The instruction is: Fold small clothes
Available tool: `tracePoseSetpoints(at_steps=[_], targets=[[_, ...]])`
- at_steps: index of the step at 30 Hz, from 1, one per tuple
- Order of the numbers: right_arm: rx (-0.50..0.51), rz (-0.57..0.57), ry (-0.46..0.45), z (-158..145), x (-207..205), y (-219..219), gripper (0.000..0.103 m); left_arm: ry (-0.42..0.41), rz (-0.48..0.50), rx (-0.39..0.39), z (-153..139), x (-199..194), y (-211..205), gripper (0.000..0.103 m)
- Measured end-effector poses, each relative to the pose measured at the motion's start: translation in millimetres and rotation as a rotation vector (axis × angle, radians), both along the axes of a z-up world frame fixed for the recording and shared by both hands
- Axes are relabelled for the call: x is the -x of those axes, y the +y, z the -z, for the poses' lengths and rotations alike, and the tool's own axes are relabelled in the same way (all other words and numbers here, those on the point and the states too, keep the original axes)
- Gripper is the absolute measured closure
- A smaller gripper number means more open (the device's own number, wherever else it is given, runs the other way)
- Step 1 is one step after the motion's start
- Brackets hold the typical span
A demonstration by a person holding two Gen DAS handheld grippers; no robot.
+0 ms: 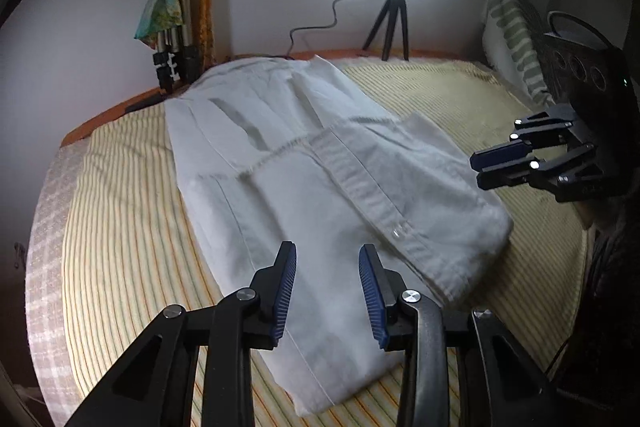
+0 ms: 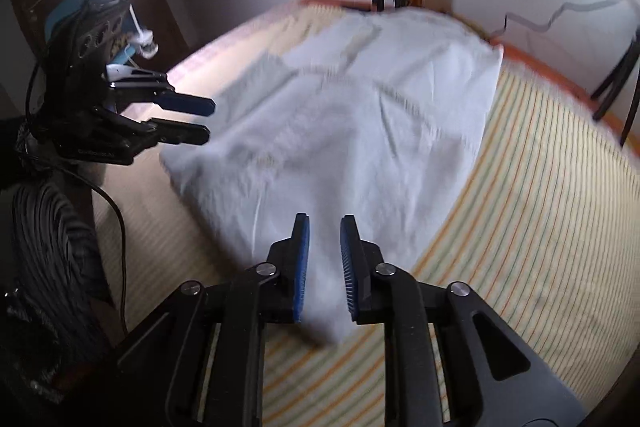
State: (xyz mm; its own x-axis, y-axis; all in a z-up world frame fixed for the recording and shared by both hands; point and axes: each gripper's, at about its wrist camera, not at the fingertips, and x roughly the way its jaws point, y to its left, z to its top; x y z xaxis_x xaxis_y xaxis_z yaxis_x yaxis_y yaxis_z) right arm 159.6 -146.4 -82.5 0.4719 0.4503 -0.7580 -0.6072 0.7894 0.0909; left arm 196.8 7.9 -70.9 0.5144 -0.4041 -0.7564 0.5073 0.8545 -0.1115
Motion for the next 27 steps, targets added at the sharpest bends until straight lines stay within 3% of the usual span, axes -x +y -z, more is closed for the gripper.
tracePoseSetpoints(at_steps=[2, 8, 10, 15, 18, 20, 23, 27], targets=[[-0.033, 0.025, -0.002, -2, -20, 3, 0.071, -0.014, -0.039, -0.002, 2, -20, 7, 0.069], [-0.058, 0.143, 0.062, 28, -74, -8, 0.071, 0.031, -0.135, -0.013, 39, -54, 34, 0.068], [-0.024, 0.162, 0.074, 39, -78, -15, 0.071, 0.036, -0.139, 0.000, 44, -53, 40, 0.060], [-0.055, 0.187, 0.126, 33, -81, -39, 0.073, 0.024, -0.103, 0.005, 39, -58, 48, 0.059], [-0.139, 0.198, 0.132, 16, -91, -52, 0.065, 0.009, -0.128, 0.046, 24, -76, 56, 0.060], [-0.132, 0.223, 0.078, 5, -101, -57, 0.050, 0.004, -0.151, 0.091, 13, -95, 61, 0.061], [-0.131, 0.263, 0.014, -3, -125, -64, 0.041, 0.005, -0.165, 0.143, 2, -125, 64, 0.060], [-0.210, 0.322, 0.068, 6, -171, -83, 0.041, 0.032, -0.200, 0.178, 4, -165, 66, 0.059]])
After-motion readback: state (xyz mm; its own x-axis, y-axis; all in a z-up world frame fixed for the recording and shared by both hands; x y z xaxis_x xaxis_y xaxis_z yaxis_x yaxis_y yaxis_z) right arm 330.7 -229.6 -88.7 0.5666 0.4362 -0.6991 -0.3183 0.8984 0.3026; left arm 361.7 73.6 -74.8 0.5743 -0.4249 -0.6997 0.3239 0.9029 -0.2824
